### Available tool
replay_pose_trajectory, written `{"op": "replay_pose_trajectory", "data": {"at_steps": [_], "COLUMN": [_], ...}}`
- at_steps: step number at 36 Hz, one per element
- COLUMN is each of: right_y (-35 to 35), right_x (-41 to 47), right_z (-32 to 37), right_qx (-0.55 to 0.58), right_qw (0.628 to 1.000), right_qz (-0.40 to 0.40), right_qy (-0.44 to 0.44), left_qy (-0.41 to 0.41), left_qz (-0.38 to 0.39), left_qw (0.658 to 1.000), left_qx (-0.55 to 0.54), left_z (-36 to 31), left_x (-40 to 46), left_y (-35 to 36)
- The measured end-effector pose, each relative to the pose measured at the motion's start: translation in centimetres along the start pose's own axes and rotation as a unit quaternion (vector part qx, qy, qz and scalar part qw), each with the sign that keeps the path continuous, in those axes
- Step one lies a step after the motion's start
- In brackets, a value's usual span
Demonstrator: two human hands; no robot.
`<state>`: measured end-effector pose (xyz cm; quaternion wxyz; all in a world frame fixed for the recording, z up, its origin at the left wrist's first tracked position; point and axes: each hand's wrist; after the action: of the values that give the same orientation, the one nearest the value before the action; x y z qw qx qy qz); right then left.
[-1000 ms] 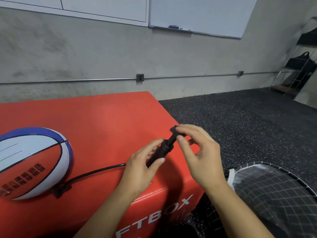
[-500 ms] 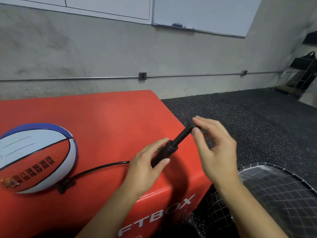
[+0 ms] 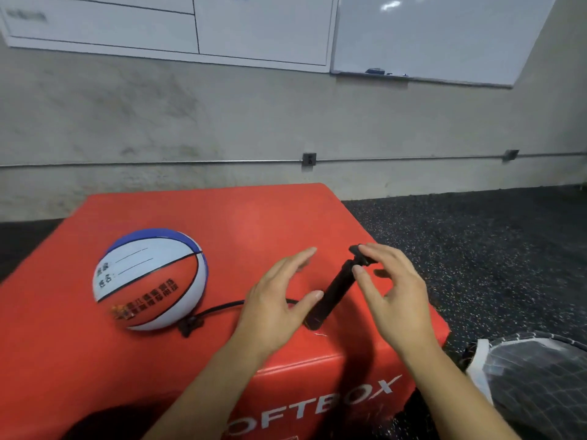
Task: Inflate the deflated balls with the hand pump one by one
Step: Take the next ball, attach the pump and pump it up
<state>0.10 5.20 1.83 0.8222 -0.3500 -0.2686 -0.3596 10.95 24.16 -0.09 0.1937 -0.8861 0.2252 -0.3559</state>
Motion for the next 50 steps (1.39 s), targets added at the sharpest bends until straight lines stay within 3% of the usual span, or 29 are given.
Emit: {"op": "replay_pose_trajectory", "data": {"at_steps": [11,17,20,22,25,28,35,45,50], "right_y": [5.3,8.9,10.3,11.2,12.4,13.1,14.4,17.4,18.2], "right_x": [0.8,0.8,0.8,0.7,0.5,0.5,0.9,1.9,3.0], "right_z": [2.9,3.9,4.2,4.3,4.4,4.5,4.2,2.8,2.5], "right_qx": [0.045,0.029,0.014,0.012,0.008,0.010,0.002,-0.006,-0.003], "right_qw": [0.998,0.997,0.996,0.995,0.992,0.990,0.986,0.974,0.967], "right_qz": [0.043,0.058,0.071,0.083,0.099,0.111,0.141,0.212,0.235], "right_qy": [0.001,-0.030,-0.048,-0.059,-0.074,-0.083,-0.084,-0.077,-0.096], "left_qy": [-0.027,0.030,-0.014,-0.075,-0.153,-0.163,-0.132,-0.154,-0.159], "left_qz": [-0.097,-0.167,-0.189,-0.161,-0.064,-0.017,-0.050,-0.127,-0.141], "left_qw": [0.991,0.961,0.947,0.944,0.951,0.960,0.970,0.963,0.976], "left_qx": [0.084,0.218,0.258,0.277,0.260,0.228,0.201,0.179,0.057], "left_z": [2.5,4.9,6.5,7.5,8.8,9.8,11.3,13.2,12.7], "left_x": [-3.2,-4.7,-5.3,-5.7,-6.1,-6.0,-4.4,-0.3,1.8], "left_y": [-10.4,-15.5,-17.9,-19.1,-20.1,-20.1,-19.2,-18.5,-18.3]}}
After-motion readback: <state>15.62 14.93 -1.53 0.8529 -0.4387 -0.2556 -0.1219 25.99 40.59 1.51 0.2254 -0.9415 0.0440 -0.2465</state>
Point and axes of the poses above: each hand's wrist, its own x-axis towards the middle knuckle, its own y-axis out of the palm, z = x × y, and after that the axes turned 1 degree about -y, right-handed
